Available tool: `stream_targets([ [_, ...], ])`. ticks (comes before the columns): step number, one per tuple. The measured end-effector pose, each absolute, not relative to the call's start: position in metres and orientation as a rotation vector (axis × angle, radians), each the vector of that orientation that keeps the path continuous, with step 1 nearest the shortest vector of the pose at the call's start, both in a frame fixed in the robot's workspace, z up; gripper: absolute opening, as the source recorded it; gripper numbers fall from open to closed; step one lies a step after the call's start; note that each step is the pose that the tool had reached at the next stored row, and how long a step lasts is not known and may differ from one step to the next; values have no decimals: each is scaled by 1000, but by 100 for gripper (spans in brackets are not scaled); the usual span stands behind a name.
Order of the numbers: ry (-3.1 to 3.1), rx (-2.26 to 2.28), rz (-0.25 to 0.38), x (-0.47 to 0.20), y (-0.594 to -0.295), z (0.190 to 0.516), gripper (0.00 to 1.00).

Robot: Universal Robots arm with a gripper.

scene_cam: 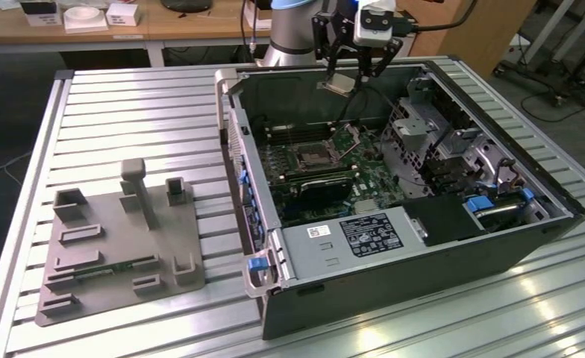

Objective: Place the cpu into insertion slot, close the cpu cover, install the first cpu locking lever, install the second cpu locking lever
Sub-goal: 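Place the cpu into insertion slot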

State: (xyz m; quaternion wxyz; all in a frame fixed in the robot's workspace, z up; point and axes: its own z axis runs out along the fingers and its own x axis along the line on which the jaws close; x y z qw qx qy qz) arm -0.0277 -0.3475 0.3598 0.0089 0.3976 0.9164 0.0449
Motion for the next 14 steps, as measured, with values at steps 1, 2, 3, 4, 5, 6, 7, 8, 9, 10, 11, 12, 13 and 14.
stream_targets([
  [1,2860,1247,140,-28,-347,360,54],
  [2,2857,1253,140,-28,-347,360,54],
  [3,2854,1260,140,-28,-347,360,54],
  [4,2850,1268,140,-28,-347,360,54],
  [5,2847,1276,140,-28,-347,360,54],
  [6,2843,1284,140,-28,-347,360,54],
  [7,2839,1292,140,-28,-347,360,54],
  [8,2835,1300,140,-28,-347,359,54],
  [9,2831,1308,139,-28,-347,359,54],
  [10,2827,1316,139,-28,-347,359,54],
  [11,2823,1324,139,-28,-347,359,54],
  [12,2819,1331,139,-28,-347,359,54],
  [13,2816,1338,139,-28,-347,359,54],
  [14,2813,1344,139,-28,-347,359,54],
])
